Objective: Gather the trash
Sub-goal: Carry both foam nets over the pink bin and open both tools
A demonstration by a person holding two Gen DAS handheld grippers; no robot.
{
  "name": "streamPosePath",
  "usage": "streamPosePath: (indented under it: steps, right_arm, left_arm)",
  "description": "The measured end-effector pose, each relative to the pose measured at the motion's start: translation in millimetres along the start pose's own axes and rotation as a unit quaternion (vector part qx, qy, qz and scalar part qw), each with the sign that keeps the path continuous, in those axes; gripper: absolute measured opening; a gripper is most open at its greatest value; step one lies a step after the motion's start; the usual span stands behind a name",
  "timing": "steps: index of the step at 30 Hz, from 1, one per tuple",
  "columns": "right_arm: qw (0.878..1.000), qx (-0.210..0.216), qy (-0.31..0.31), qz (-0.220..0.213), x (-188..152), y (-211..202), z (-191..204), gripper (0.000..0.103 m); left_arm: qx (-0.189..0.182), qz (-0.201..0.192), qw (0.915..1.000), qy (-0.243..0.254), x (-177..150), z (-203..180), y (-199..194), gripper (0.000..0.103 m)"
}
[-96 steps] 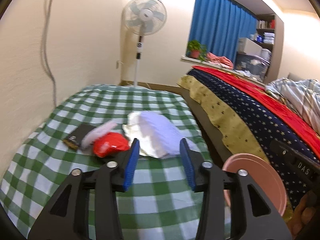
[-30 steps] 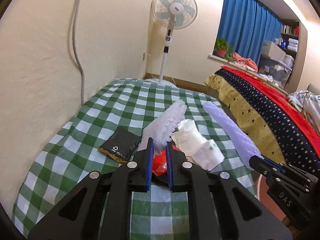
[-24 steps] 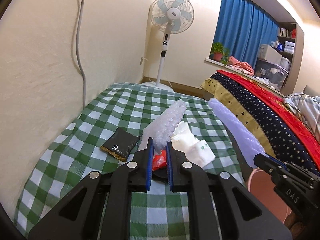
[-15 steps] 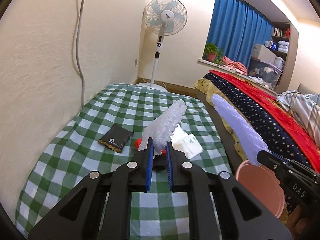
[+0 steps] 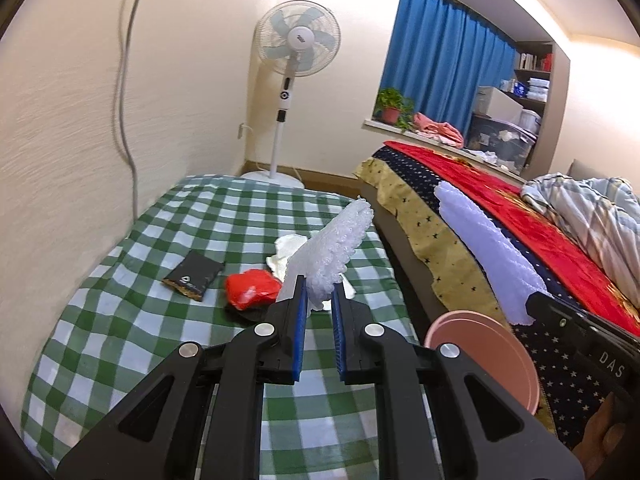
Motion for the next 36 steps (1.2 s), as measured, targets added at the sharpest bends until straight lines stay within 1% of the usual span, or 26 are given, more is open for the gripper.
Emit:
streamPosePath:
  steps: [10, 19, 30, 36]
  right_arm:
    - [0.999, -0.027, 0.017, -0.010, -1.7, -20.9, -22.5, 0.011]
    - [0.998, -0.050, 0.037, -0.020, -4.6, -29.4, -39.2, 0.011]
    - [0.996, -0.073, 0.051, -0.025, -9.5, -26.6, -53.0, 0.011]
    - [0.993, -0.097, 0.058, -0.021, -15.9, -24.0, -67.2, 0.011]
  left_arm:
    - [-0.029, 0.003, 0.9995, 0.011, -6.7, -26.6, -0.7, 0.012]
    - [-0.048, 0.010, 0.9986, 0.020, -12.0, -50.1, 4.4, 0.012]
    - [-0.065, 0.022, 0.9972, 0.030, -22.0, -73.5, 14.3, 0.012]
    - [-0.091, 0.029, 0.9948, 0.036, -27.1, -95.3, 21.9, 0.012]
Point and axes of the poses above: each gripper's, at about its wrist camera, not at the fingertips, and y roughly the way its jaws point, z to its left, x to its top, the point moved 6 cm from there along y, roughly the way its jaws point, and after that the axes turned 8 degrees about x, right-handed, at the moved point
